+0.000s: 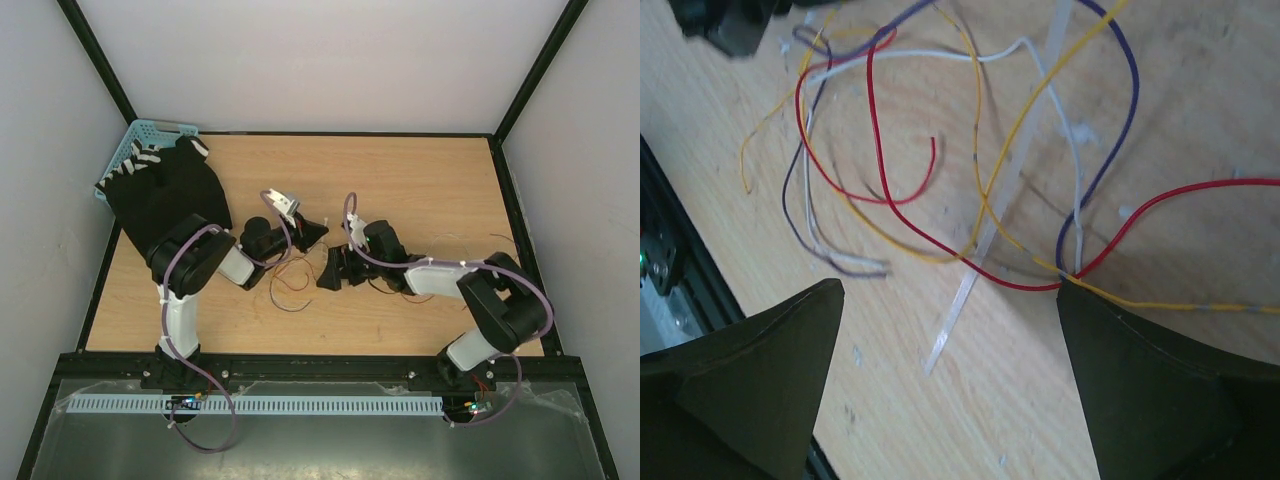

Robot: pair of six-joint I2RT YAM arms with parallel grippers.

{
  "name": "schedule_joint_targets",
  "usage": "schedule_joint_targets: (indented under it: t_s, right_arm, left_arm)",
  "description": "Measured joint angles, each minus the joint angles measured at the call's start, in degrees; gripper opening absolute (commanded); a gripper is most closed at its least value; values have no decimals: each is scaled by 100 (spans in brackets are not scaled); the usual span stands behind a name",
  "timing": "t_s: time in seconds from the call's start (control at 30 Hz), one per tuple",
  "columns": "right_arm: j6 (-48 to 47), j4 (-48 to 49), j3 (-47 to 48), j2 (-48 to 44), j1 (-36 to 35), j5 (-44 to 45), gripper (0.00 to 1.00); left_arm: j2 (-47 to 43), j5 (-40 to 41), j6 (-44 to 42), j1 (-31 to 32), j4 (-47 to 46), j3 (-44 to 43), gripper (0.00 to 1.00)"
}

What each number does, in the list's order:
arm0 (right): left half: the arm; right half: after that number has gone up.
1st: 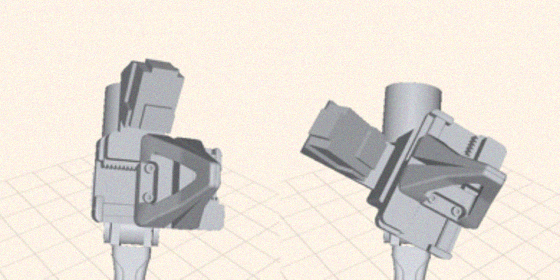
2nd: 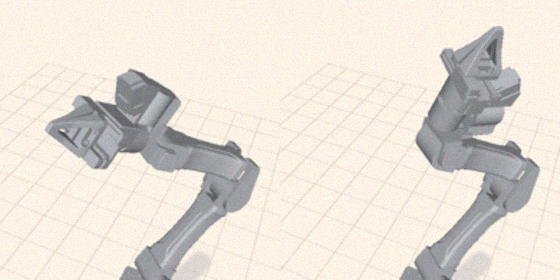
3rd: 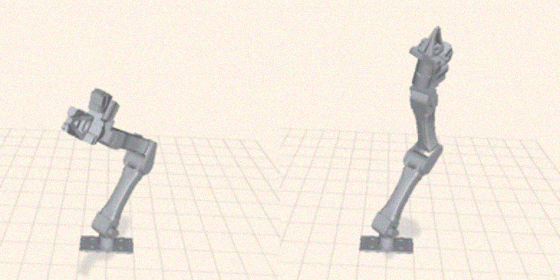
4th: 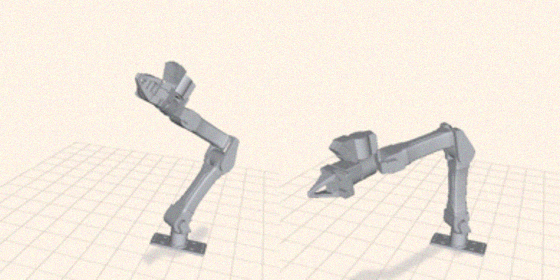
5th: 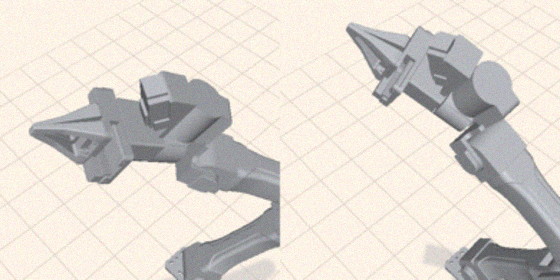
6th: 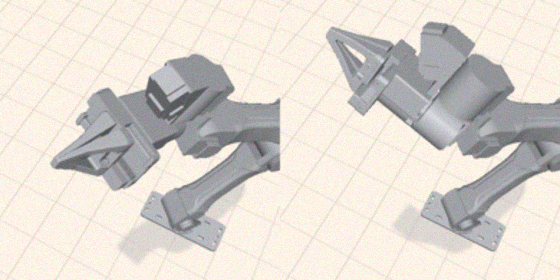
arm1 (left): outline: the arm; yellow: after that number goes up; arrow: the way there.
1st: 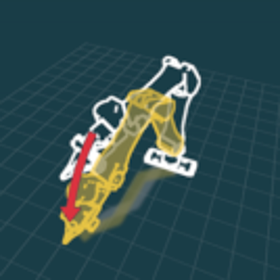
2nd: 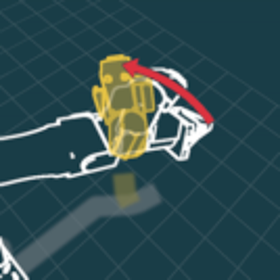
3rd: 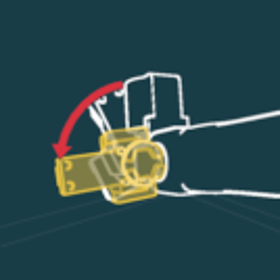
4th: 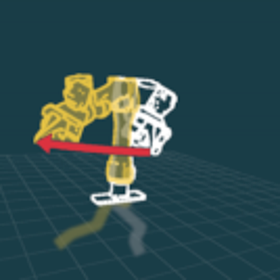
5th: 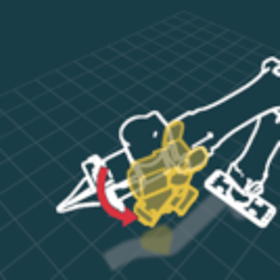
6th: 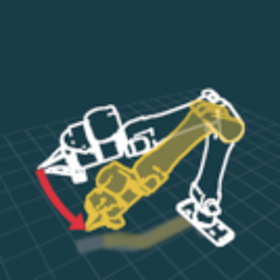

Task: Zip-tie the wires
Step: Tie the cable at the center of the board.

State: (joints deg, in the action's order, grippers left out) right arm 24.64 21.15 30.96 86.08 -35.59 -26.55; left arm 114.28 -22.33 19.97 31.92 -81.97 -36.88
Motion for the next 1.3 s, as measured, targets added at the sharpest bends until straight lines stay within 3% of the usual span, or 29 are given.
schedule_joint_targets:
  t_s: [0.43, 0.9, 1.3]
  right_arm:
    - [-348, 96, 1252, 1167, 0, 476, 100]
    - [-1117, -144, 136, -979, 0, 352, 99]
    - [-660, -841, 179, -590, -57, -177, 100]
  left_arm:
    - [37, 70, 234, -238, 0, 37, 0]
    - [291, -9, 505, -260, -2, 35, 0]
    - [358, 107, 619, -155, 2, 35, 0]
